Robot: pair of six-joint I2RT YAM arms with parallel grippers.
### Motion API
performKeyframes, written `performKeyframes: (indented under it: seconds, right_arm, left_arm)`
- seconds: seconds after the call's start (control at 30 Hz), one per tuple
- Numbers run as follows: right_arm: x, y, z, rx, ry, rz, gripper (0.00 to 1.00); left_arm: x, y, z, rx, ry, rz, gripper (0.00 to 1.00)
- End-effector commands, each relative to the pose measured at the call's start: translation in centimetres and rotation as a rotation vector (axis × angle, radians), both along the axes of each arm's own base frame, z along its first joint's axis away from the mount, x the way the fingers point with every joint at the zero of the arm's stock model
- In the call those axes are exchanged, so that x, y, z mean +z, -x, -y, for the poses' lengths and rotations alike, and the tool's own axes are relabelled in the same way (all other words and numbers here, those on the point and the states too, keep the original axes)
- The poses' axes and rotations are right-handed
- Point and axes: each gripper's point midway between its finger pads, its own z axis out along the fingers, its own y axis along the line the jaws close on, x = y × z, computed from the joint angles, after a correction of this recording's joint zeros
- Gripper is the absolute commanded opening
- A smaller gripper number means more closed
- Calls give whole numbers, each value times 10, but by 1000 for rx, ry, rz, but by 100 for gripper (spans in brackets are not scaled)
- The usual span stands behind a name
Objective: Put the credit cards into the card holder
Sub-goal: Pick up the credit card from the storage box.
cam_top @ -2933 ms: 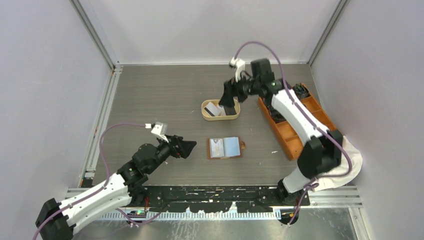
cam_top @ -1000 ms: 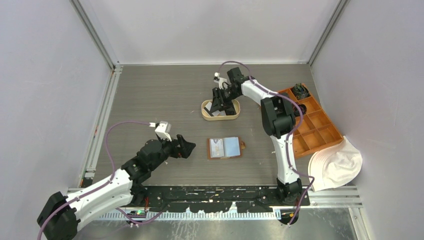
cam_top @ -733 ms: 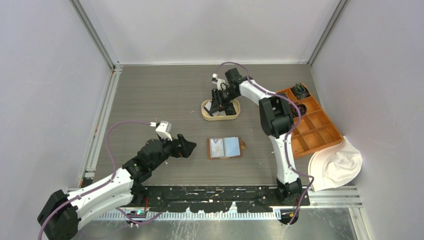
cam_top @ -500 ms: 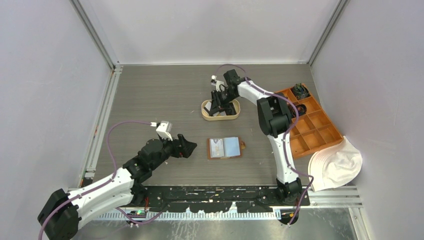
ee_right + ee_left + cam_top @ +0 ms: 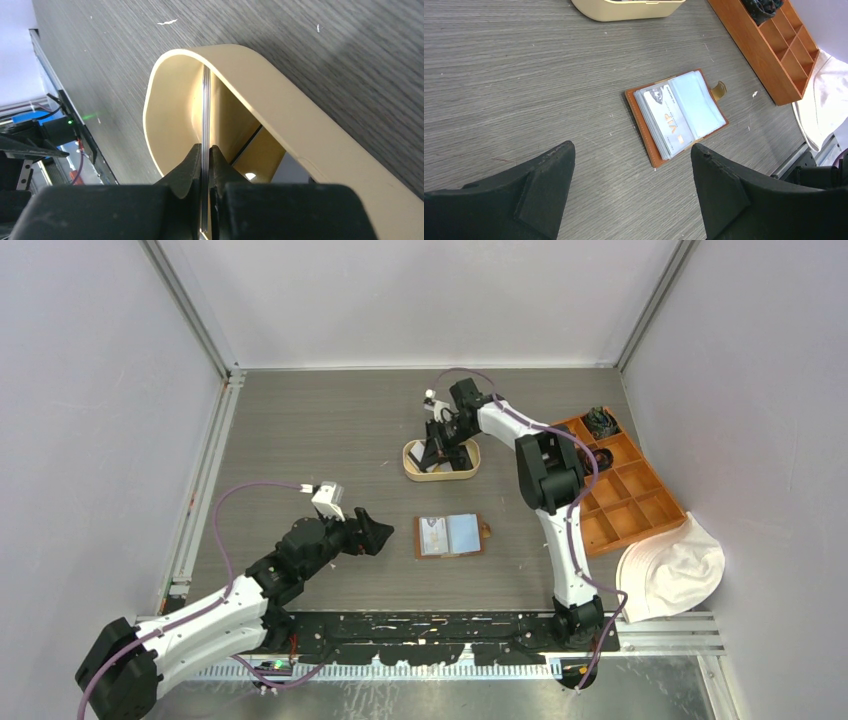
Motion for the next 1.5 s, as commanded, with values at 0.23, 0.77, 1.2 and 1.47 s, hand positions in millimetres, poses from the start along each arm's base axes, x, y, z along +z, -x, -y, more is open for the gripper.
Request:
performKeyframes:
  seconds: [0.23, 0.77, 1.2, 1.47]
  right_arm:
    - [73, -9, 1, 13, -182, 75, 4]
    - [56, -7, 3, 11, -162, 24, 22]
    - [43, -12, 3, -53, -142, -20, 31]
    - [54, -16, 10, -72, -148, 0, 32]
  left_arm:
    - [20, -6, 7, -1, 65, 46, 85]
    - [17, -6, 7, -1, 62, 39, 85]
    - [15, -5, 8, -7, 59, 32, 85]
    - [15, -4, 6, -5, 59, 31, 85]
